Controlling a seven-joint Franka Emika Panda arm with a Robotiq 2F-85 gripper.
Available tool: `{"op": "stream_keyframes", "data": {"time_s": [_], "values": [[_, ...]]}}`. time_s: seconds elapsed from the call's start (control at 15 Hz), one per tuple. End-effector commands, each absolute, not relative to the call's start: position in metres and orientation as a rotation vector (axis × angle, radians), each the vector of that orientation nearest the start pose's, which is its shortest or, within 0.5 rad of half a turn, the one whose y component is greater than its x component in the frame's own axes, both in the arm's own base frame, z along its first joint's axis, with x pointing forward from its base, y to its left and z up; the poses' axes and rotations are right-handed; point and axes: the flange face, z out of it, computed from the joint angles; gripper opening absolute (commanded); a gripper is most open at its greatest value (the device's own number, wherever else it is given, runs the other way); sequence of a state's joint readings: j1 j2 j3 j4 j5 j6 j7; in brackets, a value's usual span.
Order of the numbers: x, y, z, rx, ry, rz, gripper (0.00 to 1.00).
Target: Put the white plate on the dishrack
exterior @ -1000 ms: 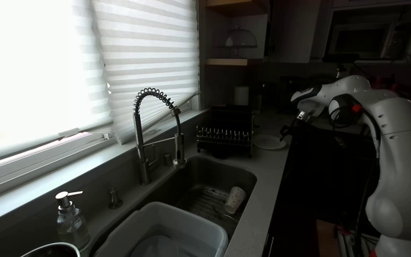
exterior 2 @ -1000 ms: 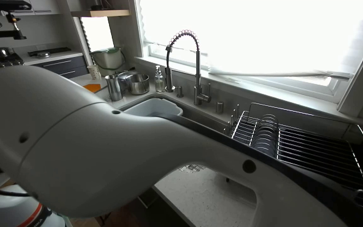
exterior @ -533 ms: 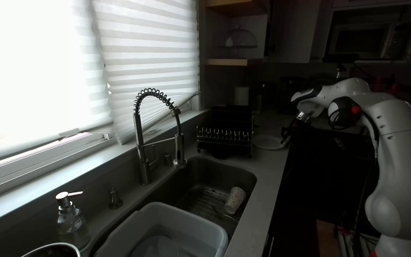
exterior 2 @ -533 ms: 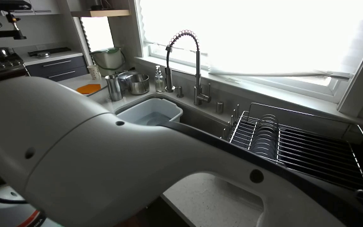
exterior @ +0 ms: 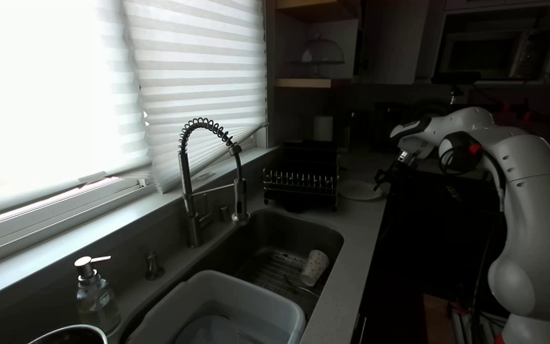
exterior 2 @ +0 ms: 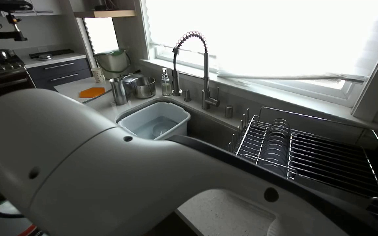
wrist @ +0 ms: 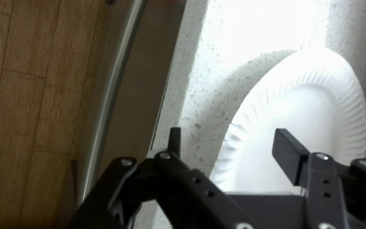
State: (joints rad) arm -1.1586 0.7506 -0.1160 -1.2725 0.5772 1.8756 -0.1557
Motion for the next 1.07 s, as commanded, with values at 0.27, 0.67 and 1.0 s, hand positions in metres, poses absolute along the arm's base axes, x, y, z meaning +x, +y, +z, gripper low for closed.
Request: {"op": "stream_keyframes", "data": {"time_s": [0.27, 0.67, 1.0], "values": [[0.274, -0.688, 0.301, -2.084, 1.631, -0.274, 0.23], [0.275, -0.687, 0.328, -2.136, 1.635, -0.295, 0.00], [0.267, -0.682, 0.392, -2.241, 1.657, -0.319, 0.00]]}}
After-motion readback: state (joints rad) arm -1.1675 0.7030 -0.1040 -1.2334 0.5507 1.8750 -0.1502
